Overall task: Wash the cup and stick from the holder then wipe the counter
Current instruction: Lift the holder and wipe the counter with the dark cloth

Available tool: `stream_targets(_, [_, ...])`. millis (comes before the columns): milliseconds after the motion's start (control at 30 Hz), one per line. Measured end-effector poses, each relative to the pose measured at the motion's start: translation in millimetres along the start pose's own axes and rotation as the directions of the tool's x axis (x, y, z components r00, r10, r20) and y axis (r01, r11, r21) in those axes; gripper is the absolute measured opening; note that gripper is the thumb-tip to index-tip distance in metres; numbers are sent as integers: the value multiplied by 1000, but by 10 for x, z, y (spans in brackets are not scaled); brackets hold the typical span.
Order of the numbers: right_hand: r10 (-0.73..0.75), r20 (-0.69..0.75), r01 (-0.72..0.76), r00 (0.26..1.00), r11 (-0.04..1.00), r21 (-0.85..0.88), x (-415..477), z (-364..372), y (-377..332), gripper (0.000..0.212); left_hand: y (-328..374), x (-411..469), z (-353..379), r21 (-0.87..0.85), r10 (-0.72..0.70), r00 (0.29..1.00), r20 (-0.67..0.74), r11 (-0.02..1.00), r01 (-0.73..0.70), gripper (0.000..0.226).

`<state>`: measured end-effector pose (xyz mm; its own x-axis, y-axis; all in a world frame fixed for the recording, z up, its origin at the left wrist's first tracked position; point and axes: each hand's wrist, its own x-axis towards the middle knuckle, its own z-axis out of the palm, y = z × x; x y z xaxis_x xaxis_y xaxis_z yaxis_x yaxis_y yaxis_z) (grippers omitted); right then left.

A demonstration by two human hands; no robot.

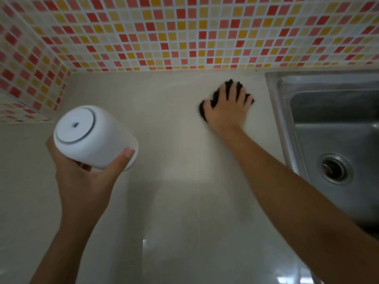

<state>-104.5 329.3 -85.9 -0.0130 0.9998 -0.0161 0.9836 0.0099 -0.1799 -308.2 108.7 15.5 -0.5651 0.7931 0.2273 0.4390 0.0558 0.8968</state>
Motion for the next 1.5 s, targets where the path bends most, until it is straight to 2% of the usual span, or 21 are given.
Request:
stream_targets(33, [-9,-18,9,1000,1000,-5,-36,39,-238,73,-11,-7,8,-5,-6,1000,-5,1000,6,100])
stream_targets(100, [-191,-64,193,979,981,18,-419,149,-739,75,-25,5,46,-22,-14,1000,-18,1000,14,100])
stream_targets(200, [-575,0,570,818,810,140,-1299,237,-1124,74,-6,41,133,-38,-7,1000,-30,999,6,100])
stream_targets(267, [-684,-35,678,728,713,179,-1327,244,-963,69,25,66,147,-39,2,1000,-21,999,-2,99])
stream_targets(333, [-623,-125,634,772,769,85,-836,226,-661,62,39,93,112,-42,10,1000,-12,999,-11,100])
stream_targets(433, [-267,-116,264,957,964,-36,81,31,13,65,-2,77,9,-26,11,1000,-4,1000,-11,101])
stream_targets(500, [-117,-45,115,992,992,-44,320,-47,462,67,-54,46,-76,-14,-14,1000,-15,1000,14,103])
stream_targets(633, [-113,-155,111,981,994,-19,-460,-11,545,65,-147,7,-155,-40,-65,997,-41,997,64,104])
stream_targets(700, [-237,-114,241,965,970,19,-1252,26,290,63,-125,8,-77,-61,-80,995,-54,995,76,102])
stream_targets(733, [-350,-62,354,935,933,63,-1681,21,158,64,-97,9,-21,-72,-79,995,-66,995,74,100])
stream_targets(800, [-592,54,579,804,801,153,-2416,-42,20,66,-18,6,90,-85,-73,994,-84,994,66,96])
stream_targets(867, [-749,133,725,649,661,193,-2569,-121,110,67,55,14,144,-89,-55,996,-69,995,48,95])
stream_targets(900, [-782,110,759,614,623,191,-2377,-118,217,65,79,19,140,-85,-41,998,-57,996,36,95])
stream_targets(933, [-777,85,762,624,628,157,-2079,-79,333,61,88,25,120,-77,-26,999,-46,997,23,96])
stream_targets(967, [-723,40,718,689,690,93,-1706,-34,459,59,89,26,91,-66,-15,999,-36,998,13,97])
stream_targets(1067, [-300,-76,298,951,954,-35,-480,-76,807,63,102,-8,20,-46,10,1000,-17,999,-11,99])
stream_targets(1133, [-3,-20,3,1000,1000,7,-32,-133,724,65,123,-54,22,-38,22,1000,-1,999,-22,98])
stream_targets(1200, [60,-7,-60,998,998,12,-37,-91,322,67,155,-93,57,-37,35,999,-6,999,-35,95])
stream_targets(1300, [-242,-46,244,969,969,47,-856,64,-309,69,219,-131,167,-62,33,999,-10,998,-34,96])
stream_targets(1400, [-599,20,585,801,788,192,-2446,62,-391,66,292,-169,255,-52,35,999,7,998,-34,99])
stream_targets(1500, [-722,115,694,682,689,209,-3437,-102,188,69,306,-182,247,-31,46,998,52,999,-44,102])
